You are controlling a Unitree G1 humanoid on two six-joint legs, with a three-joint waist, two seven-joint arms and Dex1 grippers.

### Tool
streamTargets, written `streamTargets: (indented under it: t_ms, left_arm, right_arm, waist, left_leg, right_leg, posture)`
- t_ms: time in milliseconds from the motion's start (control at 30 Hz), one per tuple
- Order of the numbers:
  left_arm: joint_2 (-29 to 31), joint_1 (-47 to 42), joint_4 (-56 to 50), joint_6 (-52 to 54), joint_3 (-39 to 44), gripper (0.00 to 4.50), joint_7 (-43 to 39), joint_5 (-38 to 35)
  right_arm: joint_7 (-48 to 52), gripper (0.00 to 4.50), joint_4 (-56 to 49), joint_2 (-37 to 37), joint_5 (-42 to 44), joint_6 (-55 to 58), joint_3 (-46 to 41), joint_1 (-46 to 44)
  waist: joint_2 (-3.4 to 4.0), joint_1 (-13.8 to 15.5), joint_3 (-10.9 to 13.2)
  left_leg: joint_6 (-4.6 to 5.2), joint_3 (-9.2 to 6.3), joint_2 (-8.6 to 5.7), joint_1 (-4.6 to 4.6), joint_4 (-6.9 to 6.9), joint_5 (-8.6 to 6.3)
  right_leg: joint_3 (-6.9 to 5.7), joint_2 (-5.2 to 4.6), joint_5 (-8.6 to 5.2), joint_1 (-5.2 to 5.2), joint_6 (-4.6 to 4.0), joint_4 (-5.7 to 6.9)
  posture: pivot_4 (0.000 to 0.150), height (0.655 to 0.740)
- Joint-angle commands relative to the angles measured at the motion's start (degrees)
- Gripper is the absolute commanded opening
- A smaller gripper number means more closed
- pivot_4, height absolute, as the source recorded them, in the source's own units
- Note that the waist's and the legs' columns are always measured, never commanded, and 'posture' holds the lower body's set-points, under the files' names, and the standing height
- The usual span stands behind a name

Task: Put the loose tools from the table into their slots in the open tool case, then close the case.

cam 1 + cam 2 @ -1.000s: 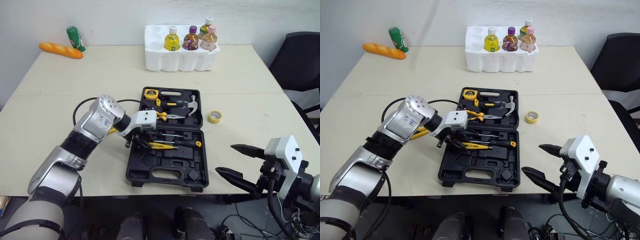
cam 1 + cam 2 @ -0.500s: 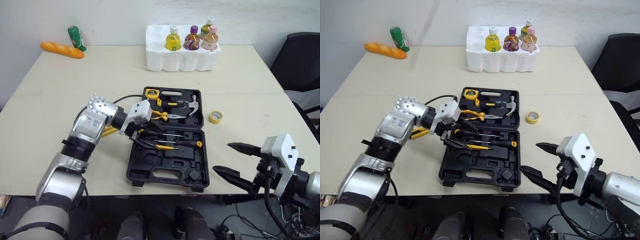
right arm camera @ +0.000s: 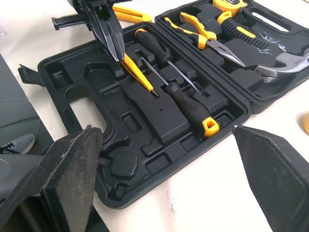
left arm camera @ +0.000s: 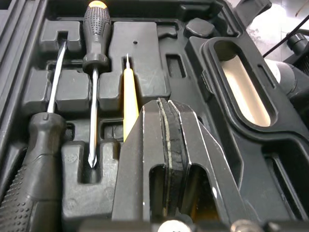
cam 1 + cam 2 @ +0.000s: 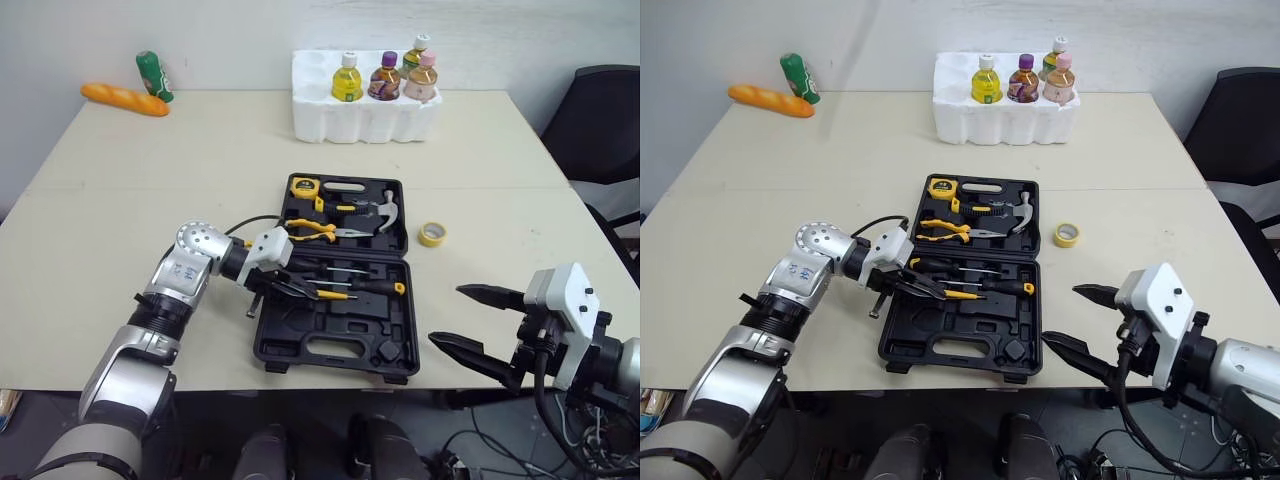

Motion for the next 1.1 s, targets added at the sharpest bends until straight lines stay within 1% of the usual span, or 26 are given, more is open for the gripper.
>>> streamTargets:
  t_ms: [33, 133, 300, 433, 567, 633, 900, 967, 1100]
  left_arm:
    - [-0.11, -0.80, 0.90, -3.36, -0.90, 0.05, 1.04, 2.52]
    - [-0.62, -1.57, 3.71, -6.17, -1.52, 0.05, 4.53, 5.79]
    - [-1.31, -3.00, 7.11, -8.47, -1.37, 0.05, 6.35, 7.25]
    - [-1.78, -3.01, 4.74, -5.83, -0.44, 0.05, 3.58, 4.12]
    - [-2.33, -3.32, 0.91, 3.45, 1.92, 0.05, 0.82, -1.40]
    - [-2.65, -4.21, 1.18, 6.19, 2.79, 0.05, 1.39, -2.10]
    - [-3.36, -4.18, 6.61, 2.29, 1.18, 0.05, 5.04, 2.82]
    - [-3.90, -3.34, 8.07, 0.48, 0.26, 0.05, 7.69, 5.07]
    - [-3.33, -0.87, 8.19, -0.87, -1.41, 0.05, 10.11, 8.04]
  right_arm:
    - [0.01, 4.50, -0.80, -0.78, 1.67, 0.23, -2.33, -0.02]
    - [-0.18, 4.50, -0.92, -0.72, 1.99, 0.26, -2.43, 0.02]
    - [-0.70, 4.50, -1.26, -0.60, 3.01, 0.35, -2.59, 0.13]
    - [-1.04, 4.50, -1.46, -0.53, 3.11, 0.25, -2.30, 0.37]
    - [-1.63, 4.50, -1.62, -0.32, 3.29, 0.19, -2.16, 0.52]
    - [-1.74, 4.50, -1.72, -0.24, 3.29, 0.15, -2.31, 0.86]
    - [-1.89, 4.50, -1.71, -0.32, 3.41, -0.12, -2.47, 1.91]
    - [-1.98, 4.50, -1.65, -0.42, 3.27, -0.11, -2.26, 1.77]
    - [-2.27, 4.50, -1.71, -0.46, 3.42, -0.01, -2.39, 1.66]
  waist:
    - [0.00, 0.00, 0.00]
    - [0.00, 0.01, 0.00]
    - [-0.01, 0.14, -0.01]
    - [-0.01, 0.08, -0.01]
    - [-0.01, 0.01, 0.00]
    - [-0.01, 0.02, 0.00]
    - [-0.01, -0.09, 0.00]
    - [-0.01, -0.02, -0.01]
    - [-0.01, 0.01, -0.01]
  left_leg:
    - [0.00, 0.00, 0.00, 0.00, 0.00, 0.00]
    - [0.00, 0.00, 0.00, 0.00, 0.00, 0.00]
    - [0.08, -0.06, -0.01, 0.10, 0.01, -0.04]
    - [0.15, -0.08, 0.00, 0.12, 0.01, -0.09]
    - [0.15, -0.08, 0.00, 0.06, 0.01, -0.10]
    - [0.15, -0.08, 0.00, 0.06, 0.02, -0.10]
    - [0.15, -0.06, 0.00, 0.08, 0.04, -0.11]
    - [0.15, -0.06, 0.00, 0.07, 0.04, -0.11]
    - [0.25, -0.06, 0.00, 0.13, 0.04, -0.18]
  right_leg:
    - [0.00, 0.00, 0.00, 0.00, 0.00, 0.00]
    - [0.00, -0.02, 0.00, 0.00, 0.00, -0.01]
    - [-0.08, -0.09, 0.01, 0.16, 0.01, -0.03]
    - [-0.10, -0.15, 0.03, 0.24, 0.06, -0.10]
    - [-0.13, -0.11, 0.04, 0.22, 0.07, -0.14]
    - [-0.13, -0.10, 0.04, 0.22, 0.07, -0.15]
    - [-0.12, -0.09, 0.05, 0.22, 0.09, -0.16]
    - [-0.13, -0.10, 0.05, 0.22, 0.09, -0.16]
    - [-0.12, -0.17, 0.06, 0.31, 0.10, -0.19]
  posture:
    - [0.150, 0.7367]
    - [0.150, 0.7367]
    - [0.150, 0.7367]
    - [0.150, 0.7367]
    - [0.150, 0.7367]
    - [0.150, 0.7367]
    - [0.150, 0.7367]
    - [0.150, 0.7367]
    - [0.150, 0.7367]
